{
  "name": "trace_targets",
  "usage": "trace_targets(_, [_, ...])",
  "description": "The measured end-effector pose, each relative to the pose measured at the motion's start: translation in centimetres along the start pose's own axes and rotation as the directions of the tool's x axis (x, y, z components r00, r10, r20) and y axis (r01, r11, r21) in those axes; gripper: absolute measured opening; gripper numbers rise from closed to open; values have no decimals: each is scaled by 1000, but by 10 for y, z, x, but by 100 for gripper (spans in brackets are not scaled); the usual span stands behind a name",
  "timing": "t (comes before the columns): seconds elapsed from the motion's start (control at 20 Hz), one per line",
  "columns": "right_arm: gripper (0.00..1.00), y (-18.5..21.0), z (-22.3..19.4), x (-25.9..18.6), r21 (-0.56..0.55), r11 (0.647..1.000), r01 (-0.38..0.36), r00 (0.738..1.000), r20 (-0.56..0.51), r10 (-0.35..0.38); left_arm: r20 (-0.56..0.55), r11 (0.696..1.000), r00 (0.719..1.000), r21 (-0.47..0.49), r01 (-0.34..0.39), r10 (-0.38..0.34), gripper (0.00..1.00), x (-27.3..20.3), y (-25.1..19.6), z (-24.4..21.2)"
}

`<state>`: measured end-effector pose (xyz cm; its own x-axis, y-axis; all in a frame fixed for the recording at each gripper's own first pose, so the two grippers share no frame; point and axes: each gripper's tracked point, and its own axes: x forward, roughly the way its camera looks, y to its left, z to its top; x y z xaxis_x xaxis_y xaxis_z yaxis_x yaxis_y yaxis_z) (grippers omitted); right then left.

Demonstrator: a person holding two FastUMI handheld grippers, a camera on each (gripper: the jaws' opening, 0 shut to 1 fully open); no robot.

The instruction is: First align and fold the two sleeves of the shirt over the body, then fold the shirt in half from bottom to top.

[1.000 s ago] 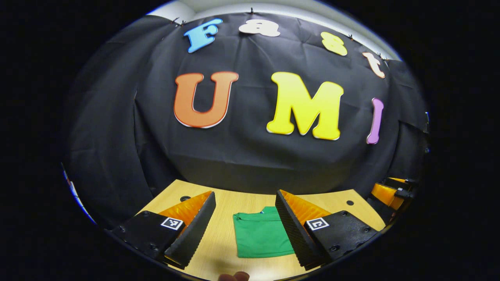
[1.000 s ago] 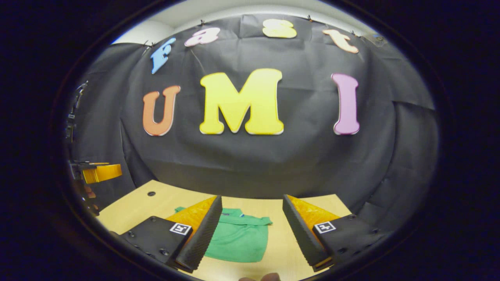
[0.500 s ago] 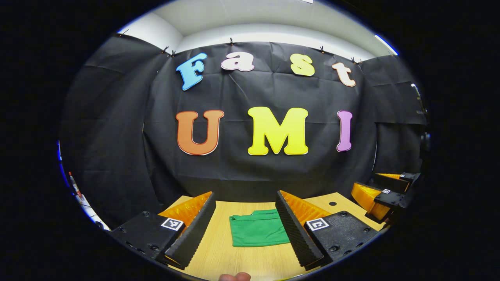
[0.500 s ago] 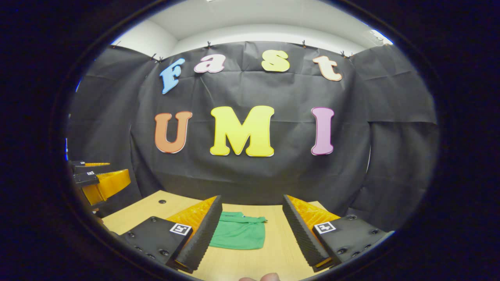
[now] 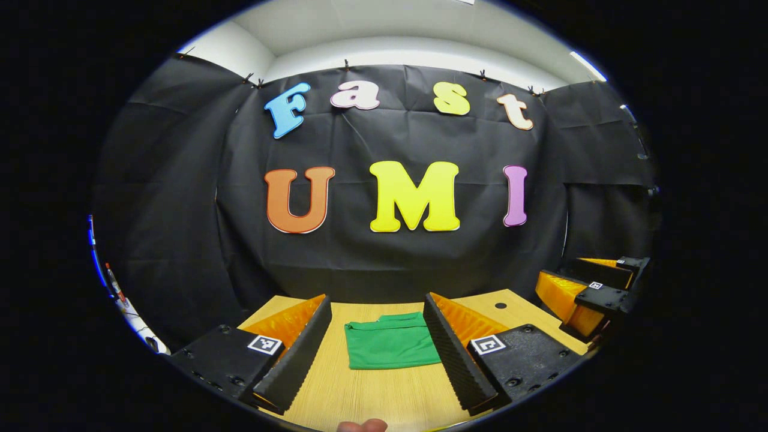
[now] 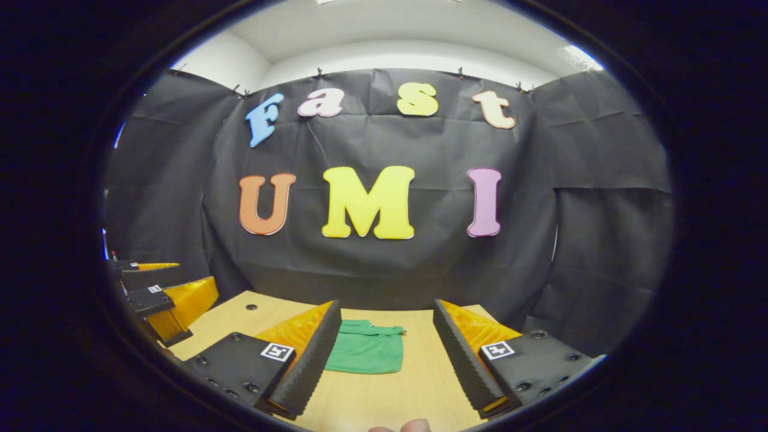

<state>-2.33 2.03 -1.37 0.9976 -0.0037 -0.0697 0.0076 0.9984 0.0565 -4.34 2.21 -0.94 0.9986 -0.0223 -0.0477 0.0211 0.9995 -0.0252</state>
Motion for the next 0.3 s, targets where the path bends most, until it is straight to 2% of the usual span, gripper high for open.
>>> trace_targets(0.25, [93, -1, 2, -2, 4, 1000, 8, 1000, 9, -8, 17, 1000, 1000, -1, -7, 7, 98, 0, 3, 1])
trace_targets(0.3, [97, -2, 2, -2, 3, 1000, 7, 1000, 6, -7, 14, 1000, 1000, 1, -5, 5, 98, 1, 2, 1])
